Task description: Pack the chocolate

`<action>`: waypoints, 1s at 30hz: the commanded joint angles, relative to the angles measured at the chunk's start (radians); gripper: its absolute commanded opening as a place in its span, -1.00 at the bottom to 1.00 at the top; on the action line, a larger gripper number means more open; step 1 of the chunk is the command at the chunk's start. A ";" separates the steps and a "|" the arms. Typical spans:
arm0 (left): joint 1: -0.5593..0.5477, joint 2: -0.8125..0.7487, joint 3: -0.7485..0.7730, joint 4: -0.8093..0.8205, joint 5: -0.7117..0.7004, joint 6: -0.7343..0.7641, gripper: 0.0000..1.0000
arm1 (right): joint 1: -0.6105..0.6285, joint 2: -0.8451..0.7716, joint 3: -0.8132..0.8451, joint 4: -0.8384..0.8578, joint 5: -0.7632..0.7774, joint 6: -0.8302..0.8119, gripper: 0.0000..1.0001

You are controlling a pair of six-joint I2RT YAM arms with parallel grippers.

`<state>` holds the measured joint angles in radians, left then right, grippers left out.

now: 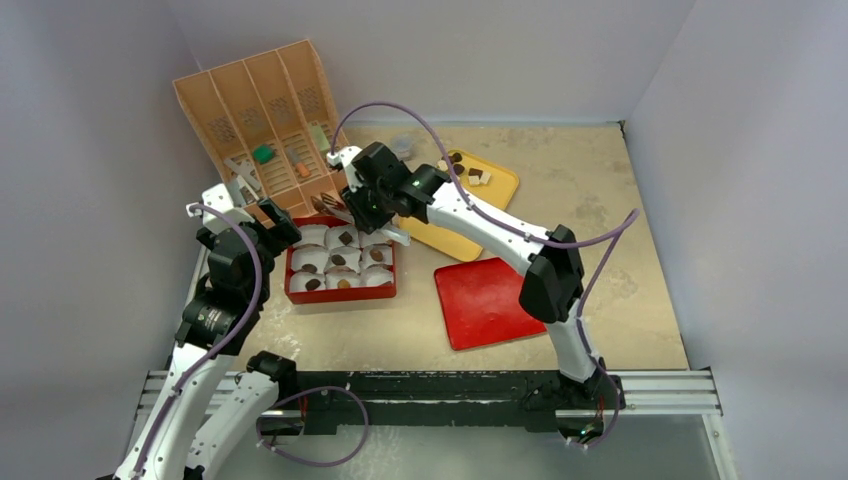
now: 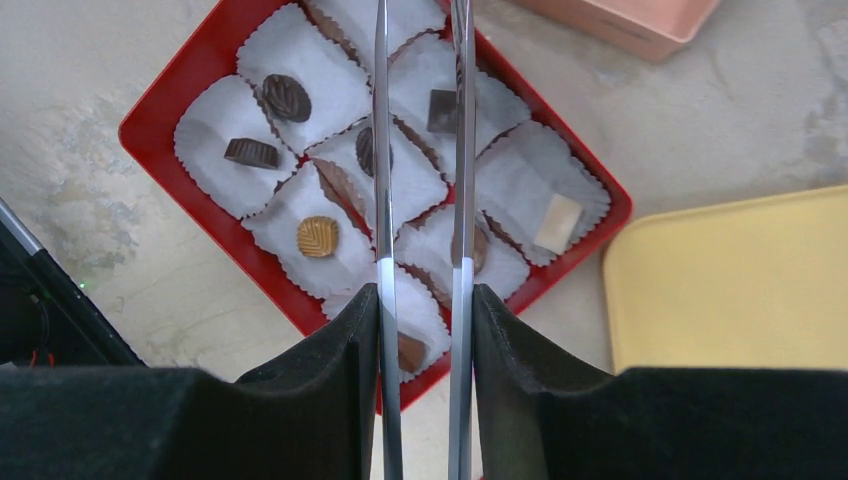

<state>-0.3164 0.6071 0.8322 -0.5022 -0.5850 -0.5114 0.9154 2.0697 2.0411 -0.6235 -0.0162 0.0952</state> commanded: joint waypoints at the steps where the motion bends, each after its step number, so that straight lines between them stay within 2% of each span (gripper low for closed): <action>1: -0.003 -0.008 0.029 0.028 -0.017 0.012 0.68 | 0.028 0.017 0.080 0.044 -0.038 0.021 -0.36; 11: -0.003 -0.005 0.030 0.030 -0.016 0.013 0.68 | 0.050 0.105 0.139 0.026 -0.106 0.038 -0.33; 30: -0.003 0.004 0.029 0.034 -0.009 0.013 0.68 | 0.060 0.205 0.207 -0.039 -0.066 0.044 -0.25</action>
<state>-0.3164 0.6086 0.8322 -0.5022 -0.5850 -0.5114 0.9695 2.2734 2.1723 -0.6632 -0.0933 0.1314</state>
